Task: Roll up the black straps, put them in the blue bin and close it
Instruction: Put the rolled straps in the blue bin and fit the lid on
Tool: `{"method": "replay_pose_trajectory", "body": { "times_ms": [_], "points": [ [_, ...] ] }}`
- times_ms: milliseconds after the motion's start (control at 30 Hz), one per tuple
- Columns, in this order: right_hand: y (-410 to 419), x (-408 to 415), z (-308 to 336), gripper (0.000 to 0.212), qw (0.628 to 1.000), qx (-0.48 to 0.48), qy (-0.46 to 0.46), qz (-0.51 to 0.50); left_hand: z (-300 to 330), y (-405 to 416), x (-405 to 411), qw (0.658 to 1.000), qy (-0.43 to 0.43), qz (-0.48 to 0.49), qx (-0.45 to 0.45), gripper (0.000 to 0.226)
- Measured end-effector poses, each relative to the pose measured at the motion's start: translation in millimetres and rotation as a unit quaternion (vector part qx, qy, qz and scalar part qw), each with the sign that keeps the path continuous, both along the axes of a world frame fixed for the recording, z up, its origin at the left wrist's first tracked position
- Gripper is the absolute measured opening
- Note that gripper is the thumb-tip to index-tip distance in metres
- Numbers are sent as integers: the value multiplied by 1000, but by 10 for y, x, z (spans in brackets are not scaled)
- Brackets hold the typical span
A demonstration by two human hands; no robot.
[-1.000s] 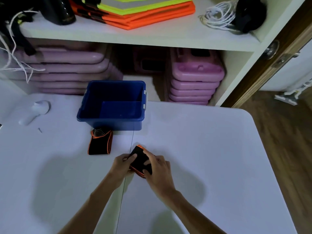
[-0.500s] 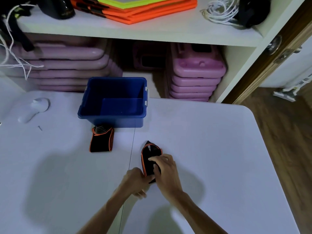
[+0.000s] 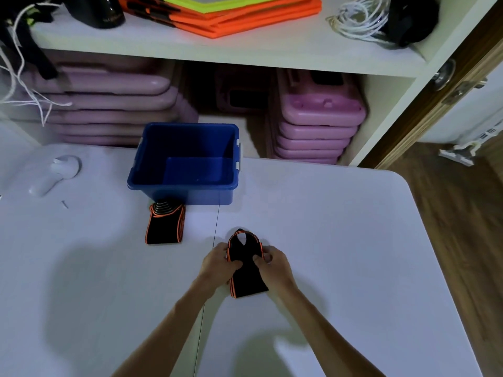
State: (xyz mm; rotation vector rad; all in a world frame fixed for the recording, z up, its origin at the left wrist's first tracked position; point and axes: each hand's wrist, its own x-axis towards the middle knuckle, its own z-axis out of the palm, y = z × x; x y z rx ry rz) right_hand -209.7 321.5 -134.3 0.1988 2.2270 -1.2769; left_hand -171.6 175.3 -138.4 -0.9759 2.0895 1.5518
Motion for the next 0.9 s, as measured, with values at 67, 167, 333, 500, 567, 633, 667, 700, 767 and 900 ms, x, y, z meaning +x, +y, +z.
{"method": "replay_pose_trajectory", "body": {
  "times_ms": [67,167,333,500,567,633,667,700,767,900],
  "points": [
    [-12,-16,41,10,999,-30,10,-1,36,-42,12,1000,19,-4,-3,26],
    [-65,11,76,14,996,-86,23,-14,195,-147,43,996,66,-14,-57,20],
    [-258,-123,276,25,979,-184,86,11,690,-463,29,974,165,-56,-148,17],
    [-744,-462,721,30,958,-206,189,59,1226,-994,-236,966,232,-49,-100,24],
    [-992,-623,885,30,954,-204,211,52,1382,-1226,-418,958,251,-40,-135,16],
    [-1267,-804,992,30,956,-184,224,44,1489,-1471,-632,952,258,-38,-157,15],
    [-1405,-890,1033,31,958,-169,227,41,1513,-1595,-734,952,257,-44,-158,17],
    [-1539,-975,1054,33,960,-156,229,39,1522,-1727,-834,953,252,-51,-160,17],
    [-1802,-1142,1057,35,965,-132,223,41,1484,-1990,-1034,954,245,-71,-157,18],
    [-2223,-1425,931,34,976,-97,191,43,1286,-2448,-1372,933,233,-131,-241,21]
  ]
}}
